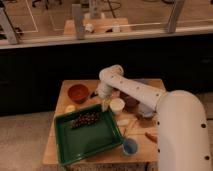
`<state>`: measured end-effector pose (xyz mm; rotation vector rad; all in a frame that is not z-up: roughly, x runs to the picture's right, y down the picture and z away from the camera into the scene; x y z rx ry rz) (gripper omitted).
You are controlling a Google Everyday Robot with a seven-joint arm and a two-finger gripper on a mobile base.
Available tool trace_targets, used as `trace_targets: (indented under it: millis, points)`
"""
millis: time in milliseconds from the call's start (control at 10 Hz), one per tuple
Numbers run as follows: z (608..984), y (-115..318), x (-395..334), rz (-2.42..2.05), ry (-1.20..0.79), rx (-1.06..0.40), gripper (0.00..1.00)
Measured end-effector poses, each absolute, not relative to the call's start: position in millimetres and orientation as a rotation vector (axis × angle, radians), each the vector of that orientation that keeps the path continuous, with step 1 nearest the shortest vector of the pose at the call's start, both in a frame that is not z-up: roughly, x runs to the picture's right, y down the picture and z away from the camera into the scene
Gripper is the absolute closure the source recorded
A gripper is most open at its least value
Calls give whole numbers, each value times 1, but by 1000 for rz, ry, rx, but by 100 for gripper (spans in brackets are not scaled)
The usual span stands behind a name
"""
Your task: Place grapes in red bowl
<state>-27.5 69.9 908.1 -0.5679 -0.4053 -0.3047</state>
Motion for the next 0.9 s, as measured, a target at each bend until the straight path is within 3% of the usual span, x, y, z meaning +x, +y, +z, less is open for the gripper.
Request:
trace_targets:
  millis: [900]
  points:
    - [904, 70, -26, -329, -386, -561, 20]
